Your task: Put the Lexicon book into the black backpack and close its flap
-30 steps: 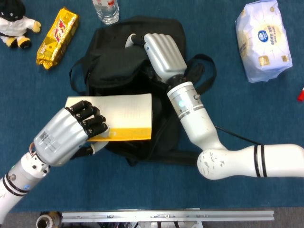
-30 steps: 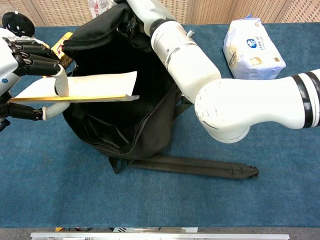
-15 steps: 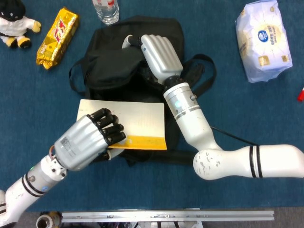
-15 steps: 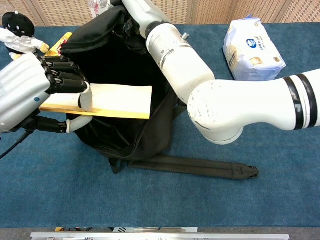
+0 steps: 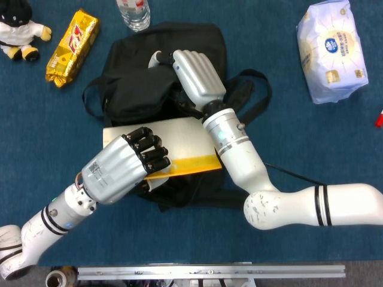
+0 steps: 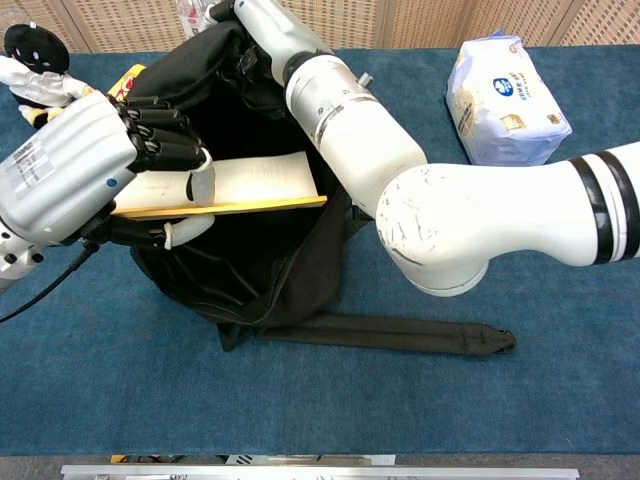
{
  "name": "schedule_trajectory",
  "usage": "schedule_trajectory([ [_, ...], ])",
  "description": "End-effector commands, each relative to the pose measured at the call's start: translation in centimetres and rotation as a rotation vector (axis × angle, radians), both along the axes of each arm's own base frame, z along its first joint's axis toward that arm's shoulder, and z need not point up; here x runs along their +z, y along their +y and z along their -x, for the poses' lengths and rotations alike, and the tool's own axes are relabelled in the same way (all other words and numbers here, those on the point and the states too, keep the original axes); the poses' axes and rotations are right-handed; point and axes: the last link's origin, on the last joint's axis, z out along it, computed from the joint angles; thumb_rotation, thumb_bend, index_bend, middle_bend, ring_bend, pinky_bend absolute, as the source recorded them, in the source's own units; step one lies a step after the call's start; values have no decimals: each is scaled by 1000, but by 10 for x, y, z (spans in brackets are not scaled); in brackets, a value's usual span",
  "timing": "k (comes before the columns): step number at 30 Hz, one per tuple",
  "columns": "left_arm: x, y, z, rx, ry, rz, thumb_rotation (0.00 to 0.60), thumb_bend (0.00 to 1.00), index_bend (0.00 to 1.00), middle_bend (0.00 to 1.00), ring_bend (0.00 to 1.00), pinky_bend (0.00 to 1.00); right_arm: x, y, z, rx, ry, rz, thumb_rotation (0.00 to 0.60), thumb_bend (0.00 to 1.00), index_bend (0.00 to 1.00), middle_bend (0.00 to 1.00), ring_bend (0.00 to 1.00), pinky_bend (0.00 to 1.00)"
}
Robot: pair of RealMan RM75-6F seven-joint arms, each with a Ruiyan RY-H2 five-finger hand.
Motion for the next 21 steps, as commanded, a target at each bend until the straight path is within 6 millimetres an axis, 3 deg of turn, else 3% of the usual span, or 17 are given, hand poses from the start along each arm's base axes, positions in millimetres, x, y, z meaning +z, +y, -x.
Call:
schedule_trajectory([
  [1,5,4,-1,1,-26,-25,600,317,696,625,469,438,0,-1,0,-4,-12,3,600,1000,587,600,626,891],
  [7,8,10,-5,-1,-61,-44,600,317,699,630,469,437,0,-1,-2,-15,-39,-7,600,1000,587,599,626,891],
  [21,-9,5,-11,-53,-39,-41,600,318,701,632,469,438,-2,-2,-3,-33,-52,-14,600,1000,587,595,626,891],
])
